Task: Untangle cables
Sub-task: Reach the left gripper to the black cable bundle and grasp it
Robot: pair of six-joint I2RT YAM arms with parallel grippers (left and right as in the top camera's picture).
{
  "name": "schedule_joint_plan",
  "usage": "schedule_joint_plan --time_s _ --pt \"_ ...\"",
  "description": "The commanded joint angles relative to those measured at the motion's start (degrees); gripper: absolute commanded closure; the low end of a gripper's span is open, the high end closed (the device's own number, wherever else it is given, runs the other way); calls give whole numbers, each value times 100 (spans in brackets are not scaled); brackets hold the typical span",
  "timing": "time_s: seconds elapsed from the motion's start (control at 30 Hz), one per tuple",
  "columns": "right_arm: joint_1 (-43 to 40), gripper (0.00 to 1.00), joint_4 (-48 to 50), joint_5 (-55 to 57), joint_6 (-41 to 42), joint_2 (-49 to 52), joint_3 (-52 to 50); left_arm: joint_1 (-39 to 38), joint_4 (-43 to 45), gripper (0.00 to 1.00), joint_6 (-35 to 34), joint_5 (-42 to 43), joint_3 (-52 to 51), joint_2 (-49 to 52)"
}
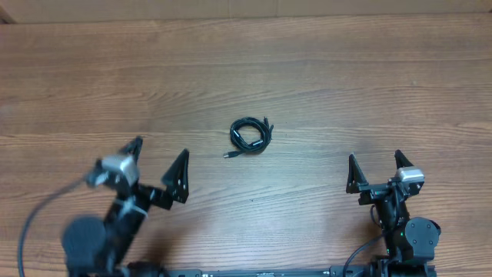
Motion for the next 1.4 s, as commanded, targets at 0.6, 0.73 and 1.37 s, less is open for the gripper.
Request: schedule_joint_plan --time_s 0.6,0.73,1.37 --pt "-15 0 22 79 -26 -52 -59 -789 -4522 0 673 1244 5036 7261" --pt "-15 0 22 81 -26 -52 -59 -1394 -4328 0 393 -225 5034 7611" --pt "-15 0 22 79 -26 -52 -59 -1875 -2575 61 308 -538 5034 9372"
